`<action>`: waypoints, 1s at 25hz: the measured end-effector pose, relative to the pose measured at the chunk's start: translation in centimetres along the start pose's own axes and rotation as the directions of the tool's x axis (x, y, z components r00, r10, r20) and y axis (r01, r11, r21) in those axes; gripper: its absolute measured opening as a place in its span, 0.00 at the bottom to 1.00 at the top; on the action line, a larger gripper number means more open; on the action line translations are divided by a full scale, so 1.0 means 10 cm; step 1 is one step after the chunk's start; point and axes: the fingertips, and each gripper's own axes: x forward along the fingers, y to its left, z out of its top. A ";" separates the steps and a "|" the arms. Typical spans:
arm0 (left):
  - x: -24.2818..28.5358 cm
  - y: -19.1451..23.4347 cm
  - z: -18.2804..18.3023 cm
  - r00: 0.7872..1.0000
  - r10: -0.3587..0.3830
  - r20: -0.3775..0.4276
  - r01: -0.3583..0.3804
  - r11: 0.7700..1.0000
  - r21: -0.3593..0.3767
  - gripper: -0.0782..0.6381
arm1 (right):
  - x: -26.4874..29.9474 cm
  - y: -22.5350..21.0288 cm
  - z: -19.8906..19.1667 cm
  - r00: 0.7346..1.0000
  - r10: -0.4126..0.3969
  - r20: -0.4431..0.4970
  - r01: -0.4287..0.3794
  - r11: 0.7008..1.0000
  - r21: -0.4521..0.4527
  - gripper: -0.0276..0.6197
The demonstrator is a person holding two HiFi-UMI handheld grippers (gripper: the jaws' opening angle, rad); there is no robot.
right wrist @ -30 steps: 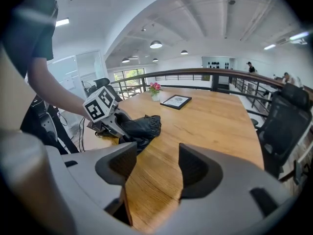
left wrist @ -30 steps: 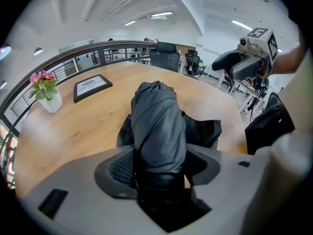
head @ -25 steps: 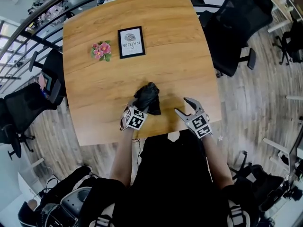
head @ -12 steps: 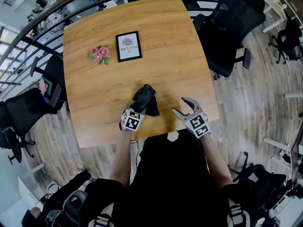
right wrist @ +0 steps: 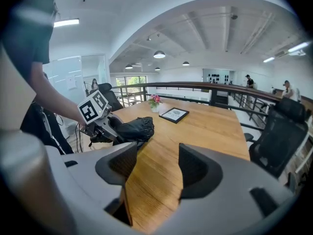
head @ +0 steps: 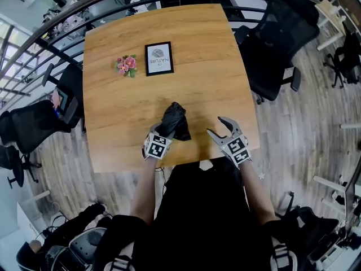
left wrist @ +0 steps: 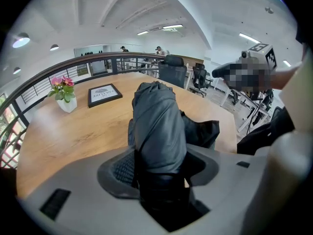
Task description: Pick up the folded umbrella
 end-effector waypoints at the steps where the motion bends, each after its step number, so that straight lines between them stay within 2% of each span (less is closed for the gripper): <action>1: -0.02 -0.01 0.03 1.000 0.002 0.003 -0.002 1.000 -0.003 0.47 | 0.00 -0.01 0.01 1.000 0.004 0.001 -0.004 1.000 -0.002 0.47; 14: -0.33 -0.18 0.46 0.989 0.121 0.088 -0.116 0.992 -0.058 0.47 | -0.04 -0.25 0.23 0.994 0.091 0.052 -0.088 0.994 -0.065 0.47; 25: -0.64 -0.36 1.01 0.942 0.253 0.221 -0.241 0.967 -0.079 0.47 | -0.09 -0.53 0.36 0.978 0.185 0.095 -0.174 0.978 -0.112 0.48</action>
